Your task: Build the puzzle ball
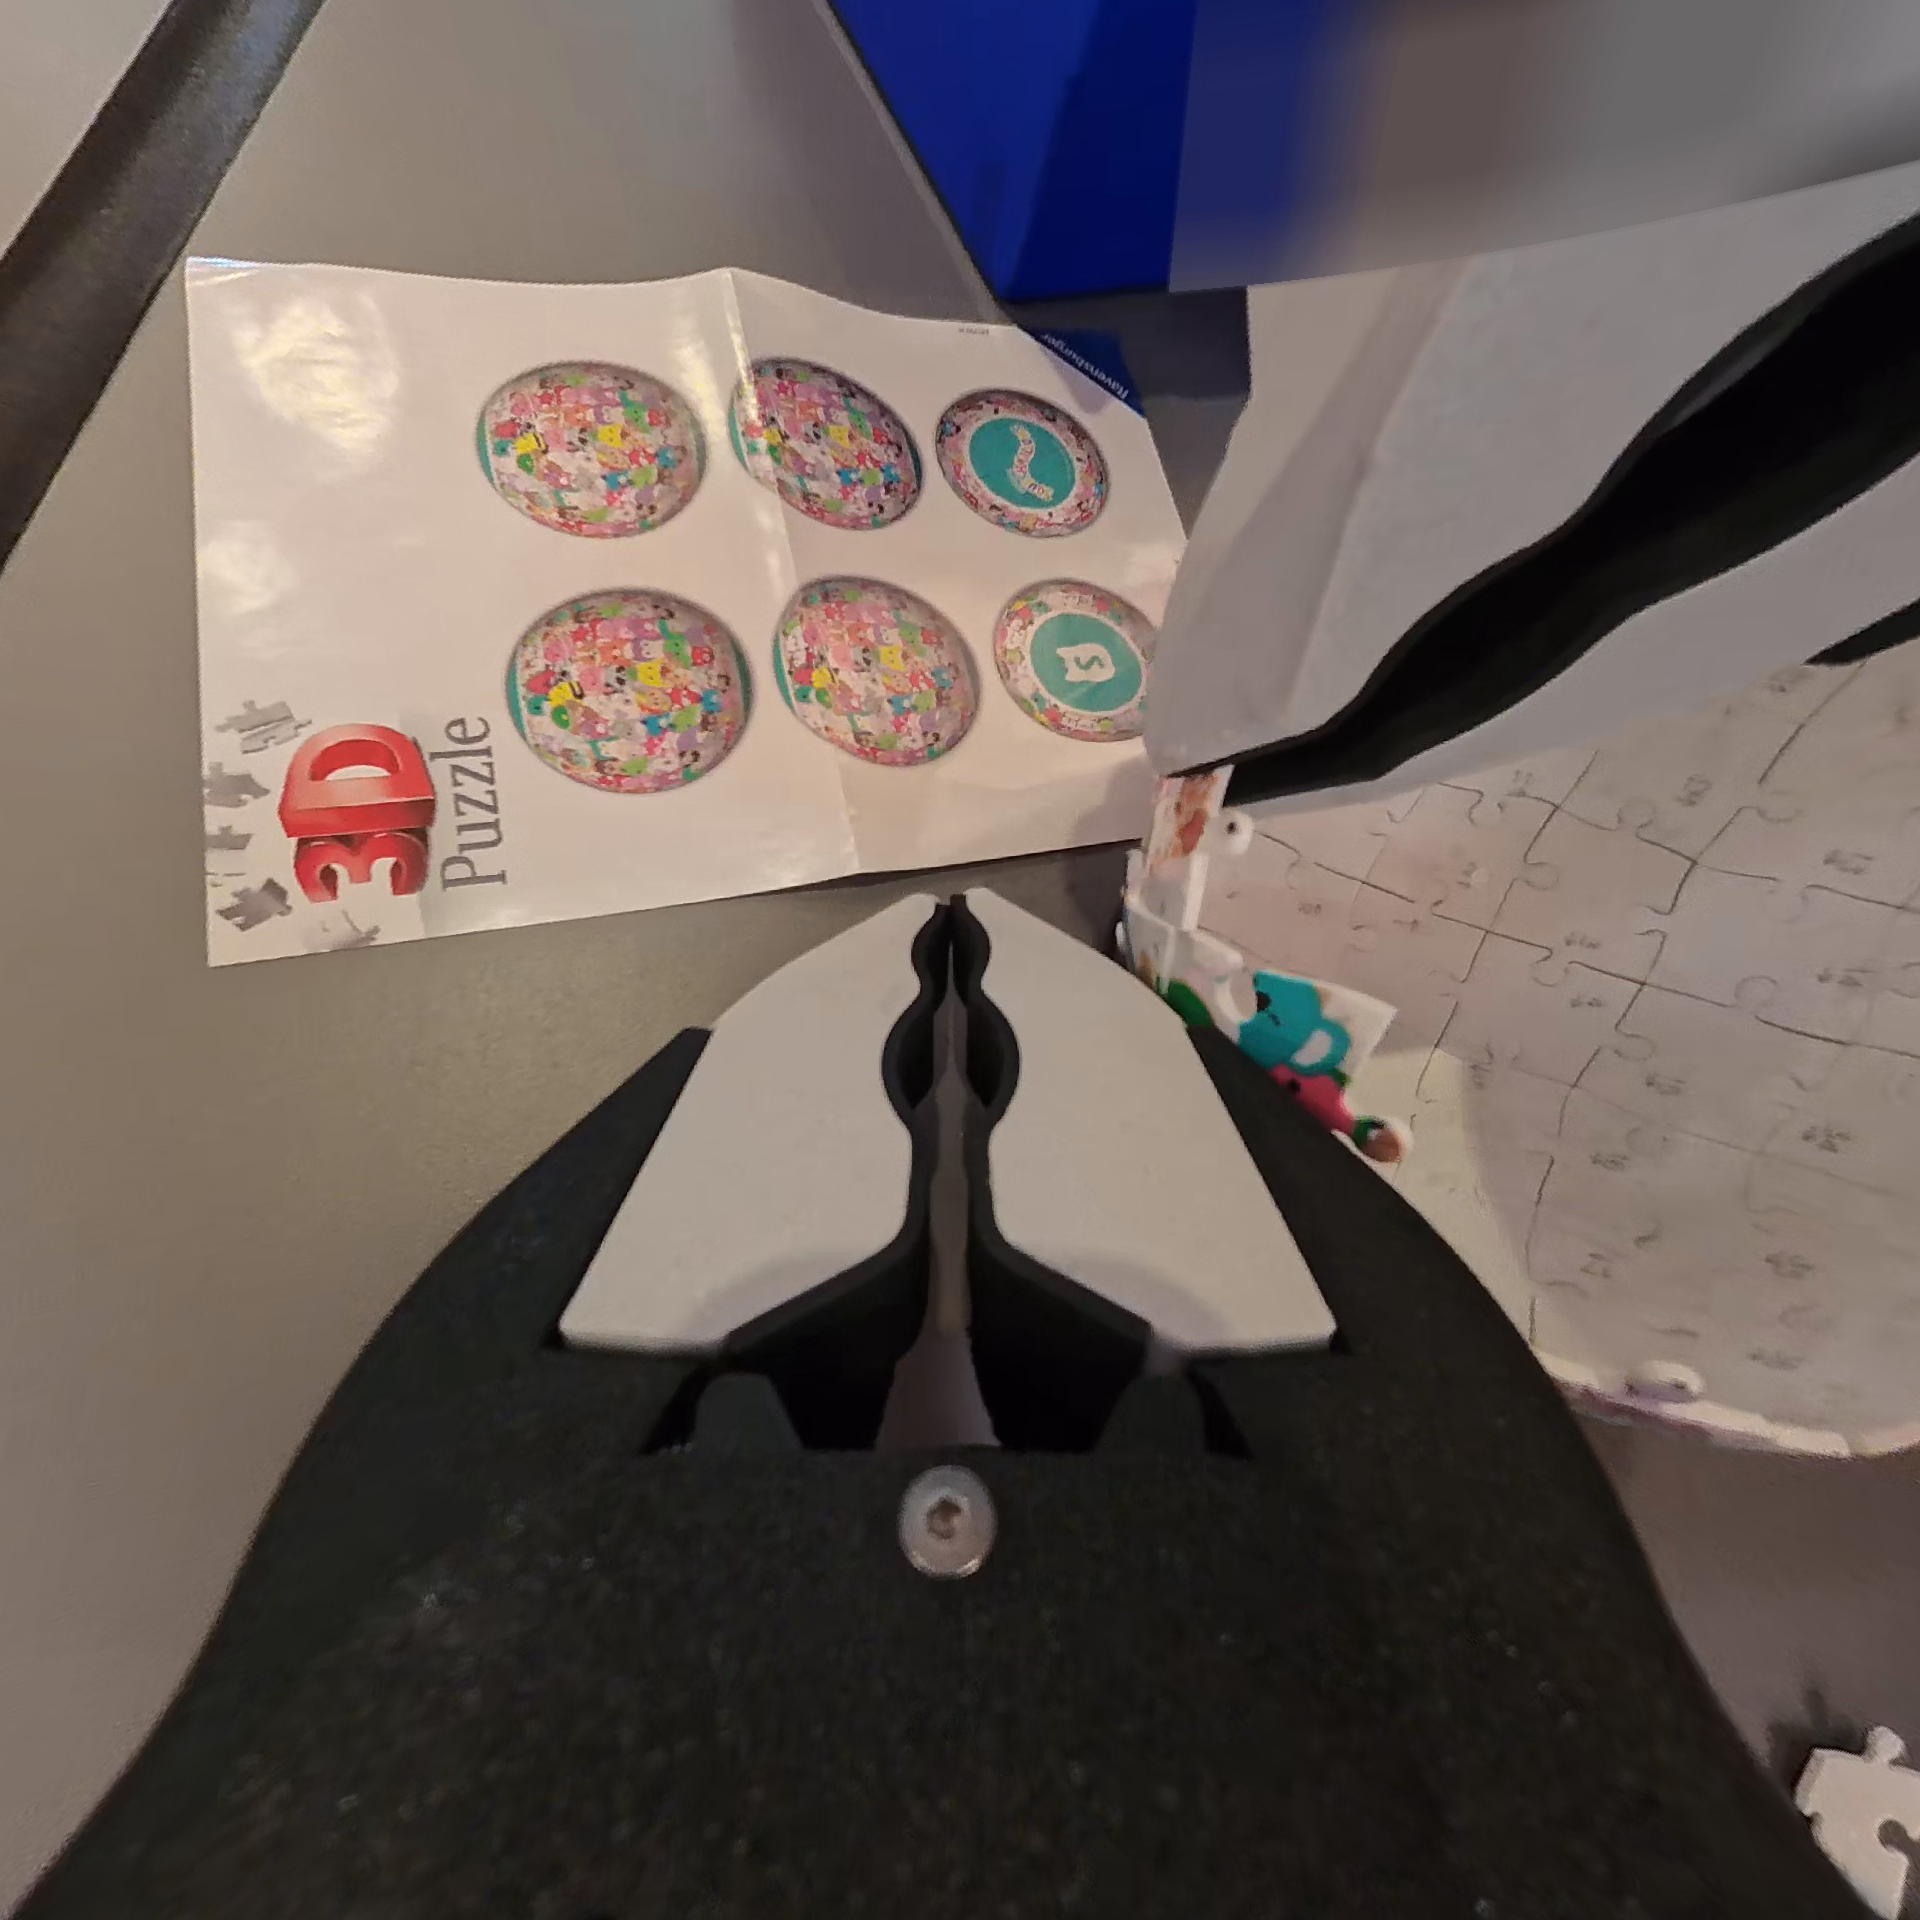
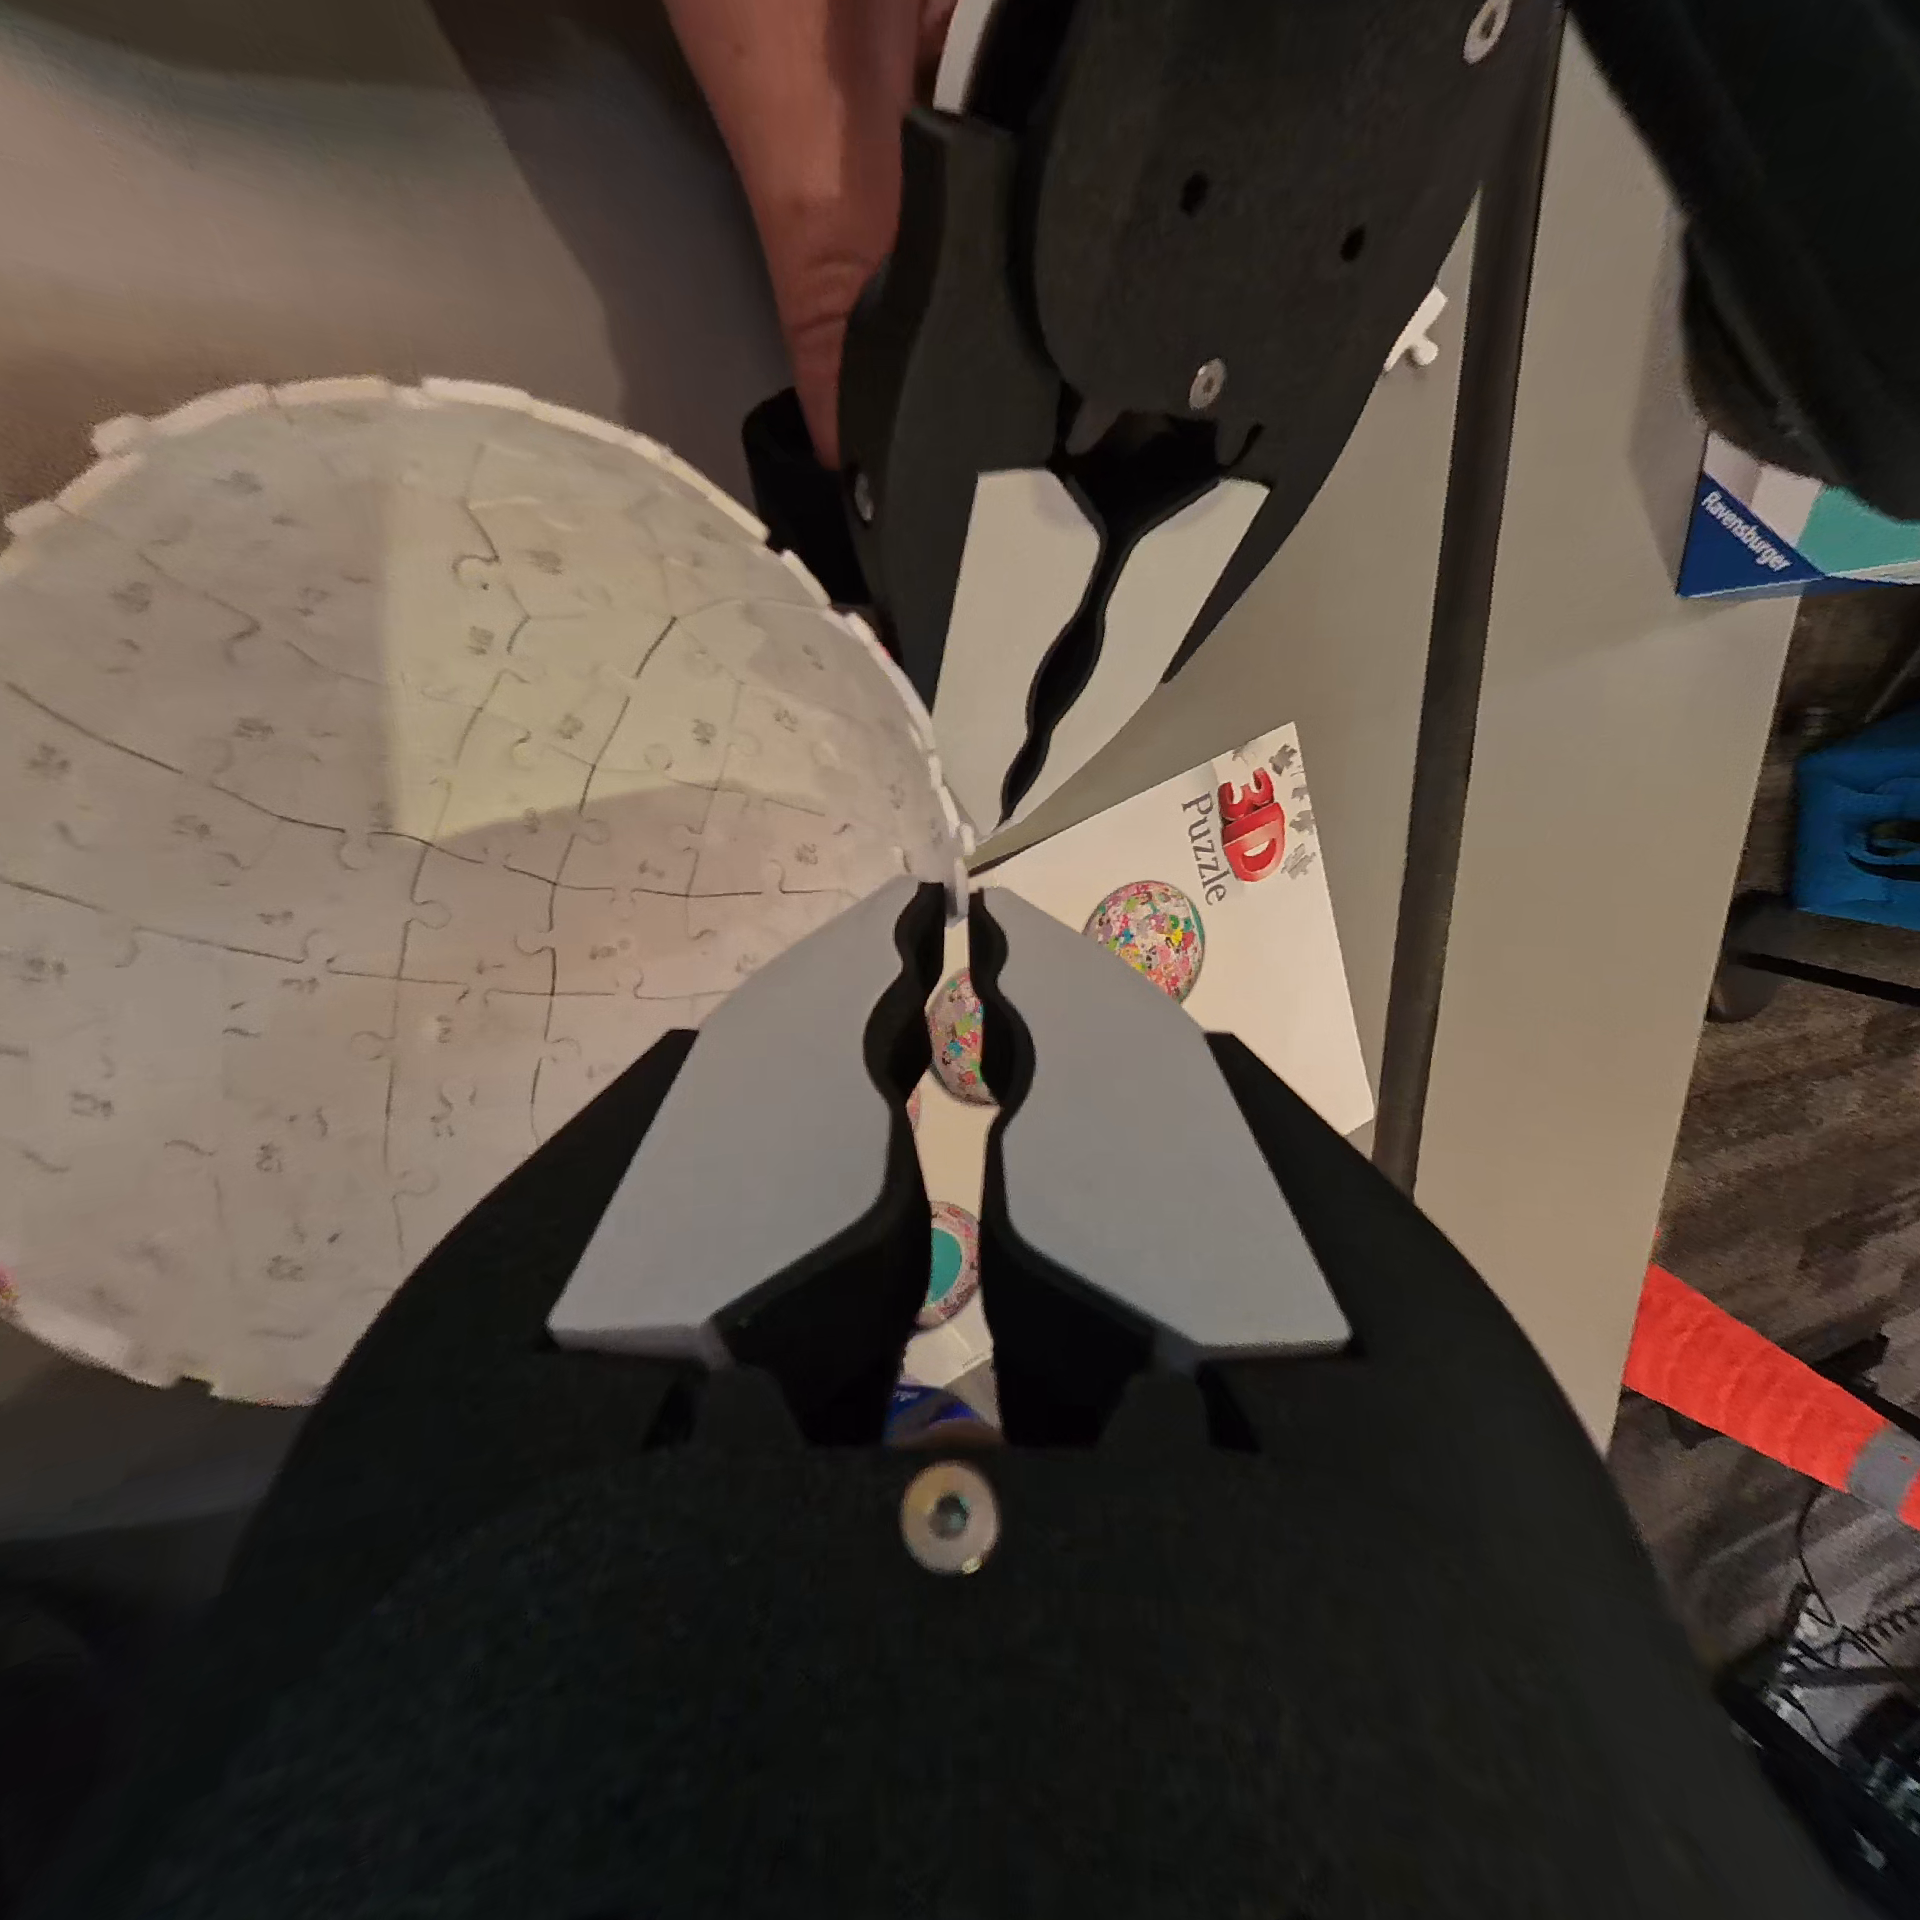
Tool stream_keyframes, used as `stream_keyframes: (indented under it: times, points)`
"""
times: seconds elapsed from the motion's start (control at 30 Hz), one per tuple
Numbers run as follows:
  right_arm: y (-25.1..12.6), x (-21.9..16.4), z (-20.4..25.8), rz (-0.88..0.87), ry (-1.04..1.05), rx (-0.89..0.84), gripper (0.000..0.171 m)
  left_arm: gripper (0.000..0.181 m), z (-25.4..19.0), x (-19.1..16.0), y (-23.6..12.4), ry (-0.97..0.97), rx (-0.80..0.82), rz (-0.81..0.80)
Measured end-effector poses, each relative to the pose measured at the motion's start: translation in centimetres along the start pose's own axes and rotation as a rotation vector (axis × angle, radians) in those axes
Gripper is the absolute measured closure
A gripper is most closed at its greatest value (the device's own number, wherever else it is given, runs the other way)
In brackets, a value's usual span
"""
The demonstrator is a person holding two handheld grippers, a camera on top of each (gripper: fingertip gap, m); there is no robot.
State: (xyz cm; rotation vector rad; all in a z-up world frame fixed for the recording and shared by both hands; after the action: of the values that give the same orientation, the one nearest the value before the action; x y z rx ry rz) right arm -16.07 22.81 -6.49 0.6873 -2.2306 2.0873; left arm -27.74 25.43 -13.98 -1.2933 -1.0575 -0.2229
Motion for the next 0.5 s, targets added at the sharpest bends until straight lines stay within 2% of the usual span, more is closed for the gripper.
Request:
stream_keyframes:
  times: [0.5]
  points:
    - [0.29, 0.51, 0.97, 0.085, -0.049, -0.109, 0.166, 0.181, 0.12, -0.16, 0.23, -0.029, -0.017, 0.036]
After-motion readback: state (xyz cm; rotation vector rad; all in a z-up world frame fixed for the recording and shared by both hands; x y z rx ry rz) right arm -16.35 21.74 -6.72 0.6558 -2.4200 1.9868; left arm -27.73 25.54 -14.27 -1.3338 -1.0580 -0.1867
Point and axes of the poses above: each gripper's, where its closed fingertips meet, y out along the fingers, x out of its top, z = x × y across the jaws, the point moved 10 cm from there along -y, back along the fingers, and after that the axes turned 14 degrees about x, right-handed, at the moved point
